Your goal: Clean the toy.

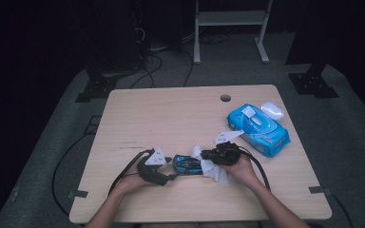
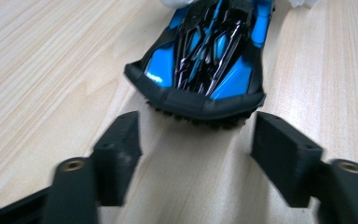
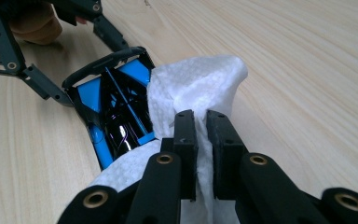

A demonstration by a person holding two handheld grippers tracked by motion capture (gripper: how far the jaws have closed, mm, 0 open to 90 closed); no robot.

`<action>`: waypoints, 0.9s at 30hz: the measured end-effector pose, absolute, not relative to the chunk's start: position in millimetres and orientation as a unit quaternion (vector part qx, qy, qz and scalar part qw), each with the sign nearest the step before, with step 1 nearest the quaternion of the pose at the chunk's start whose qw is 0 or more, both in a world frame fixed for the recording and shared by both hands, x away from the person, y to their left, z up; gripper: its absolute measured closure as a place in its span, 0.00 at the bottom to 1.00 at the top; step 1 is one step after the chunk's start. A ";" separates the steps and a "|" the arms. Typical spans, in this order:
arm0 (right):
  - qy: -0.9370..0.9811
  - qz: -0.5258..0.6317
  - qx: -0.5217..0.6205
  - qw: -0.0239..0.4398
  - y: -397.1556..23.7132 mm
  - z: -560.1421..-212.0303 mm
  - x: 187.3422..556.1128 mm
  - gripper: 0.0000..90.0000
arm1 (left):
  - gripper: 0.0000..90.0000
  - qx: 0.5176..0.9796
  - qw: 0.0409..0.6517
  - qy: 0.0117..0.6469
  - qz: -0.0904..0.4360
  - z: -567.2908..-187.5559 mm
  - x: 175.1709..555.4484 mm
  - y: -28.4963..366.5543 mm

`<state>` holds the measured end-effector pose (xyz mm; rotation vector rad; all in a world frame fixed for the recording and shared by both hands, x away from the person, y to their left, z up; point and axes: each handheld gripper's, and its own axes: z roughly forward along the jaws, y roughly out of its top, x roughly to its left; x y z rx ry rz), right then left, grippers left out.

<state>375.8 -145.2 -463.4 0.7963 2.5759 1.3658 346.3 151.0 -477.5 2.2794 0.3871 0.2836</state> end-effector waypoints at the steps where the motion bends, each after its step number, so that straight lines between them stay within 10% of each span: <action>1: 0.850 0.452 0.263 0.059 -146.1 -463.9 376.4 0.91 | 0.22 0.899 0.395 0.152 0.110 -477.3 347.6 149.7; 27: 0.864 0.427 0.254 0.084 -163.8 -465.9 366.8 0.92 | 0.21 0.904 0.392 0.139 0.099 -475.4 356.4 127.6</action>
